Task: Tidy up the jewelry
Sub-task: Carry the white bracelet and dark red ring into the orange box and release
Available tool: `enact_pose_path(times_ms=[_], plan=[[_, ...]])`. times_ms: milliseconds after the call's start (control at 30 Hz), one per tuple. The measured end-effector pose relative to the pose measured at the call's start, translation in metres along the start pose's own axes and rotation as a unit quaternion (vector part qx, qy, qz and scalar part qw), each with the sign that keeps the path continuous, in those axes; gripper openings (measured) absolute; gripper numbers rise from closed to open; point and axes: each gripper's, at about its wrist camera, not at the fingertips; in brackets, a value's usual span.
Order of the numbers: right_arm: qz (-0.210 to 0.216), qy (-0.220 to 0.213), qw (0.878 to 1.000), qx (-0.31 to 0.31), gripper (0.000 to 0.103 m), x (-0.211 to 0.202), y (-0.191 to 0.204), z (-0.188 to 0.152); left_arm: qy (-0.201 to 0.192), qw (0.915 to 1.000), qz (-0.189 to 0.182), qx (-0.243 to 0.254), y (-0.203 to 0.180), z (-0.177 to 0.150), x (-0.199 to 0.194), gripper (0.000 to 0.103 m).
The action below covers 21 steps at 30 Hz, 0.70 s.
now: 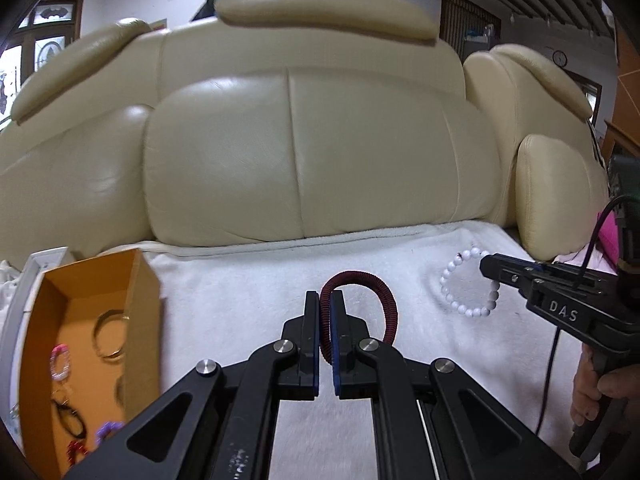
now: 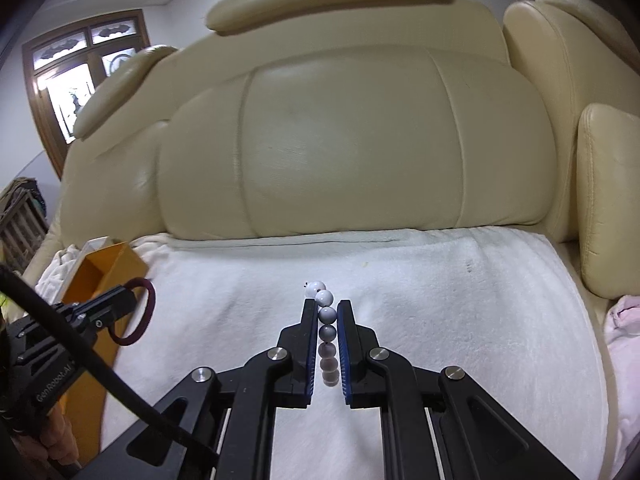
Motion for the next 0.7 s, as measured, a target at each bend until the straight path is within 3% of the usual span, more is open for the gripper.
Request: enact_pose_path(times_ms=[233,400,567,700], plan=[[0.057,-0.014,0.998,-0.017,0.011,-0.034,0.046,0.0,-0.02,0.999,0.04,-0.003,0.031,-0.011,-0.078,0.005],[0.118,-0.015,0.993,-0.023,0.011,-0.048,0.094,-0.001,-0.013,0.9949,0.1,-0.008,0.08,-0.033,-0.137,0.005],[0.193,-0.001,0.981,-0.033,0.011,-0.059,0.161,-0.014,-0.003,0.9882,0.151,-0.029,0.134,-0.054,-0.182,0.005],[0.253,0.027,0.966,-0.041,0.011,-0.061,0.215,-0.031,0.014,0.9851,0.162,-0.057,0.168,-0.077,-0.198,0.005]])
Point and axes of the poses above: each gripper's, at about its wrist camera, not at the fingertips, and x roughly the way its jaws point, y to its left, z to its top, and after that the axes turned 8 degrees about -y, right-handed
